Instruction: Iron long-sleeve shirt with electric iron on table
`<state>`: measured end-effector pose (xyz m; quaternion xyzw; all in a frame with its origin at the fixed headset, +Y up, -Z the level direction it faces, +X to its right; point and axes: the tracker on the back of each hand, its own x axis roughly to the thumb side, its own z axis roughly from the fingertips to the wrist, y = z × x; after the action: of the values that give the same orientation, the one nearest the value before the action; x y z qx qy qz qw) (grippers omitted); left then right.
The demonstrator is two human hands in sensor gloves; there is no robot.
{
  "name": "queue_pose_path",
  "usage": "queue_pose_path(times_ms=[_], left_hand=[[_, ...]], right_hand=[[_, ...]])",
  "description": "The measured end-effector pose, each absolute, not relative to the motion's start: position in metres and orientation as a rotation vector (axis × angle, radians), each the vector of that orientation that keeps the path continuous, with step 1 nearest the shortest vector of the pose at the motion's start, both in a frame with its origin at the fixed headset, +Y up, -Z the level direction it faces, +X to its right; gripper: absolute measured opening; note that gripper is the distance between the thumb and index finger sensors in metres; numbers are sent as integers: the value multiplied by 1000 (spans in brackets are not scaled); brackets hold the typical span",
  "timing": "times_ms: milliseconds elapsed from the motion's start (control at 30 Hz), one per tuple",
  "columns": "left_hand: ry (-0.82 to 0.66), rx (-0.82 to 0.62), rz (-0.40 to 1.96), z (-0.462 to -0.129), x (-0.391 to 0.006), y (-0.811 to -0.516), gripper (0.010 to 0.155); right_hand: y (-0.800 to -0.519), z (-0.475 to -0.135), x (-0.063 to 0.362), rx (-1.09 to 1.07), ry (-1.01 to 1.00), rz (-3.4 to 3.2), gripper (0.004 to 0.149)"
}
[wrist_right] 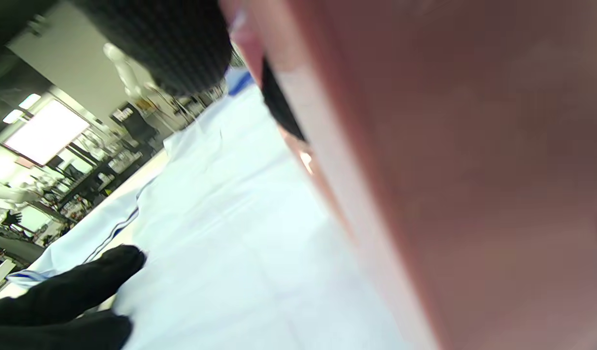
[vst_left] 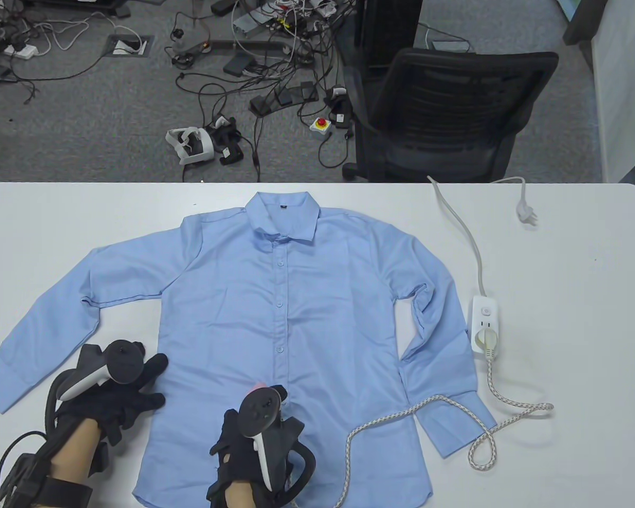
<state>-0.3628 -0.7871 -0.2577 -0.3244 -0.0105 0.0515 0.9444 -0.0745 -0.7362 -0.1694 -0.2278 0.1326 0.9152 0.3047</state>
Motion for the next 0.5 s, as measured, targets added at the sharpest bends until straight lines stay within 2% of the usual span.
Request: queue_pose_path(times_ms=[133, 233, 367, 433, 500], left_hand=[[-17, -668, 140, -258, -368, -789, 74], [-12, -668, 146, -257, -370, -789, 73], [2, -662, 120, -255, -373, -786, 74], [-11, -654, 129, -255, -373, -786, 73], [-28, -636, 149, -254, -373, -787, 70]], right_hand=[[-738, -181, -71, -605, 431, 2263, 82], [-723, -186, -64, -518, 458, 2180, 81], [-671, -188, -39, -385, 339, 2083, 79], [-645, -187, -19, -396, 289, 2101, 72], [-627, -190, 4, -368, 344, 2125, 59]])
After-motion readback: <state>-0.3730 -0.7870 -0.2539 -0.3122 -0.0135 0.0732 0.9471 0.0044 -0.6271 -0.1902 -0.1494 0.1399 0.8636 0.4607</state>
